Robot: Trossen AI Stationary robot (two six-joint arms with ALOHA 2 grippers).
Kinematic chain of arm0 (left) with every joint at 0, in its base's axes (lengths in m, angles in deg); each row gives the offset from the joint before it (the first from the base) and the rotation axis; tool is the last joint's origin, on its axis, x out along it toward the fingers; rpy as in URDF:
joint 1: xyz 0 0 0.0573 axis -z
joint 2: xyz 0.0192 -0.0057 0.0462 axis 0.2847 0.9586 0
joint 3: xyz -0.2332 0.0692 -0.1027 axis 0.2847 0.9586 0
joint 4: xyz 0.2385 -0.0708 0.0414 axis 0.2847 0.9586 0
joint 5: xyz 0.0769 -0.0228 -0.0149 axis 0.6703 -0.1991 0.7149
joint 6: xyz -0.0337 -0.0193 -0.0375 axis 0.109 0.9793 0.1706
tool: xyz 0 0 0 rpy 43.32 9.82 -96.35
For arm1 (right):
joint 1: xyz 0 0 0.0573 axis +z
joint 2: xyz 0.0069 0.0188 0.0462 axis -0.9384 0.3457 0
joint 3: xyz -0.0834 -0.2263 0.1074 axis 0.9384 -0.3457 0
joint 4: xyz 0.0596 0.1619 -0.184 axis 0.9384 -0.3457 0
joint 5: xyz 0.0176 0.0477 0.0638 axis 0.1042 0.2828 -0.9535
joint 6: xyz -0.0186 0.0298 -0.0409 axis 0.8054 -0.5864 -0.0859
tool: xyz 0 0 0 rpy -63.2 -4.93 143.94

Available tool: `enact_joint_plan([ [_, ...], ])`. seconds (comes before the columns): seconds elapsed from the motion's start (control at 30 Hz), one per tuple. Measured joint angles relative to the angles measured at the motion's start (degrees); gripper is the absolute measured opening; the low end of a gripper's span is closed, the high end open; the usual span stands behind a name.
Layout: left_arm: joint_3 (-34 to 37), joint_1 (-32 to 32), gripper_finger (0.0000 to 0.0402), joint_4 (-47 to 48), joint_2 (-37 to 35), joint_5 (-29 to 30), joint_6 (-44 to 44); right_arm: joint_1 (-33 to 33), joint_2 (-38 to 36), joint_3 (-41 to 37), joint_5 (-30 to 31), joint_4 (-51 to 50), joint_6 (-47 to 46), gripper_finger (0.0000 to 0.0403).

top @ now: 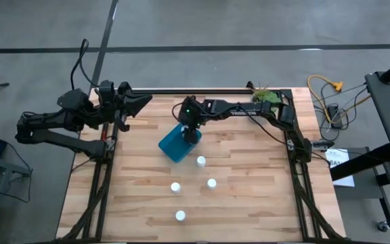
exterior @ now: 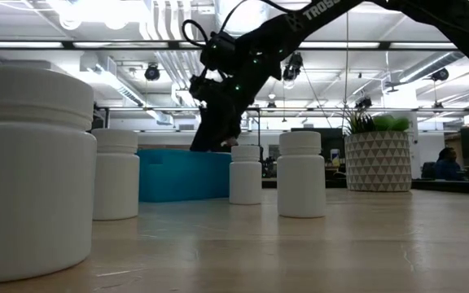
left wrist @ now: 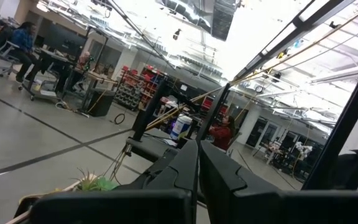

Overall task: Pick and place pill bottles into a basket
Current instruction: Put the top white pill bottle into the blue container, then put the bottom white pill bottle into the blue container

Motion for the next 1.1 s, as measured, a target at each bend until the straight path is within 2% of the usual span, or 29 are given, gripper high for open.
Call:
enact_joint_plan([
  [0.4, 0.00, 0.00, 0.0000, 0.03, 0.01, -0.61, -0.02, -0.04, -0.13, 5.32, -0.01, -7.76, 1.54, 0.0190],
  [0.53, 0.00, -0.01, 0.0000, 0.09, -0.25, -3.06, -0.02, -0.06, -0.13, 7.35, 0.04, -11.03, 1.49, 0.0190],
  [0.77, 0.00, 0.03, 0.0000, 0.71, -2.07, -7.93, -0.04, -0.04, -0.34, 11.71, 0.01, -16.97, -0.26, 0.0190],
  [1.1, 0.00, -0.01, 0.0000, 5.98, -6.25, -8.57, -0.07, 0.20, -5.44, 11.91, -2.61, -17.16, -6.88, 0.0190],
])
